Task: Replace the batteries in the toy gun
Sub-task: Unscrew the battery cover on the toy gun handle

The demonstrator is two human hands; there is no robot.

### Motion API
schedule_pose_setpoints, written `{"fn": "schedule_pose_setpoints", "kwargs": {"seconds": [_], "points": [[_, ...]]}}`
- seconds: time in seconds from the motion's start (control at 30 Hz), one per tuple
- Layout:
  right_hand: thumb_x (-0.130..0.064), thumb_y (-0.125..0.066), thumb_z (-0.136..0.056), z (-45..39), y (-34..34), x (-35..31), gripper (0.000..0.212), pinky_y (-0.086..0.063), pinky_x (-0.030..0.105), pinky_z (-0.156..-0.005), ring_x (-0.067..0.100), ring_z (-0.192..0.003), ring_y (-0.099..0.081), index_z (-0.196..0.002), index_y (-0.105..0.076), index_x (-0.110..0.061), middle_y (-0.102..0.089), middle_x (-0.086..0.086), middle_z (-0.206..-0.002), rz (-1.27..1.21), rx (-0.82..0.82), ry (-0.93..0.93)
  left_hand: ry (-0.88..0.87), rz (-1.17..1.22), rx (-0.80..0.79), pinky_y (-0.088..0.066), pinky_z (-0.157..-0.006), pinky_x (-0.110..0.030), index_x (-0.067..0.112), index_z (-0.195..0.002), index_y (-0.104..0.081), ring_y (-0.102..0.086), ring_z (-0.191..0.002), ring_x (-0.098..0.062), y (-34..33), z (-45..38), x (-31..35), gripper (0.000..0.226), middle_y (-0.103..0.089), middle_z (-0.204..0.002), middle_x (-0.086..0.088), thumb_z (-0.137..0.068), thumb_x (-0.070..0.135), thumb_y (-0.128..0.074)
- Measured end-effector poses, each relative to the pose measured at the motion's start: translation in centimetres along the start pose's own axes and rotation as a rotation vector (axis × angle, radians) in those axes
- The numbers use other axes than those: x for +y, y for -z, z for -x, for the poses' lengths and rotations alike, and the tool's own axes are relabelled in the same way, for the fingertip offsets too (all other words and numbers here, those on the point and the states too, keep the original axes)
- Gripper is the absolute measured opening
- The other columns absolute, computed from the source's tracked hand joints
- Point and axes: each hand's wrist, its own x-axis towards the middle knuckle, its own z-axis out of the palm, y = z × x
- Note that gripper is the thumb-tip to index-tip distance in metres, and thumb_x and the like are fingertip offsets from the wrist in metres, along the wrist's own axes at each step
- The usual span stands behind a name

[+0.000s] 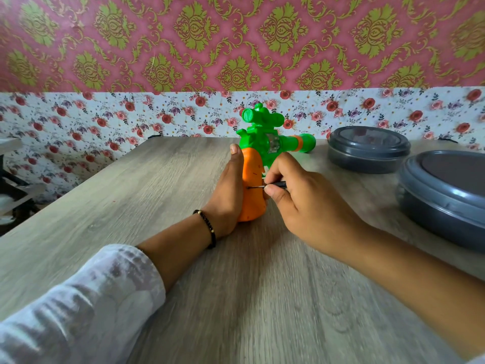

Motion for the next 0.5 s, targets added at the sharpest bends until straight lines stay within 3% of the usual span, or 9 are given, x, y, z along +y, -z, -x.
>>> {"fn": "schedule_pose_setpoints", "kwargs": {"seconds": [0.1,0.17,0.23,0.5], "points": [[-0.042,-0.033,-0.091,0.31,-0.22,-0.02,0.024,-0.034,0.033,-0.042,0.017,-0.047,-0.045,-0.092,-0.041,-0.020,-0.047,-0.007,-0.056,0.104,0.034,0.016,-0.003,-0.009,0.002,-0.050,-0.092,-0.044,0.013,-0.136,-0.048,-0.063,-0.108,-0.031,0.09,-0.03,0.01,0.086,-0.063,-0.119,-0.018,-0.083,0.076,-0.022],[-0.049,-0.025,-0.091,0.45,-0.22,0.15,0.033,-0.023,0.027,-0.041,0.020,-0.044,-0.042,-0.087,-0.040,-0.020,-0.043,-0.008,-0.053,0.208,0.067,-0.003,0.005,-0.003,-0.013,-0.051,-0.092,-0.048,0.016,-0.136,-0.047,-0.063,-0.108,-0.034,0.04,0.08,0.14,0.083,-0.063,-0.121,-0.019,-0.085,0.075,-0.019],[-0.046,-0.028,-0.092,0.48,-0.14,0.42,0.027,-0.019,0.025,-0.042,0.022,-0.044,-0.040,-0.083,-0.036,-0.022,-0.043,-0.006,-0.053,0.242,0.076,-0.007,0.018,0.006,-0.027,-0.049,-0.095,-0.054,0.018,-0.135,-0.048,-0.061,-0.110,-0.040,-0.10,0.15,0.21,0.083,-0.062,-0.121,-0.024,-0.083,0.076,-0.019],[-0.026,-0.058,-0.088,0.16,-0.01,0.66,0.016,-0.042,0.037,-0.048,0.021,-0.051,-0.051,-0.085,-0.045,-0.017,-0.057,0.000,-0.063,0.048,0.042,-0.018,-0.001,0.027,-0.021,-0.048,-0.097,-0.048,0.015,-0.140,-0.042,-0.061,-0.113,-0.030,0.24,-0.25,-0.16,0.088,-0.059,-0.128,-0.018,-0.082,0.077,-0.020]]}}
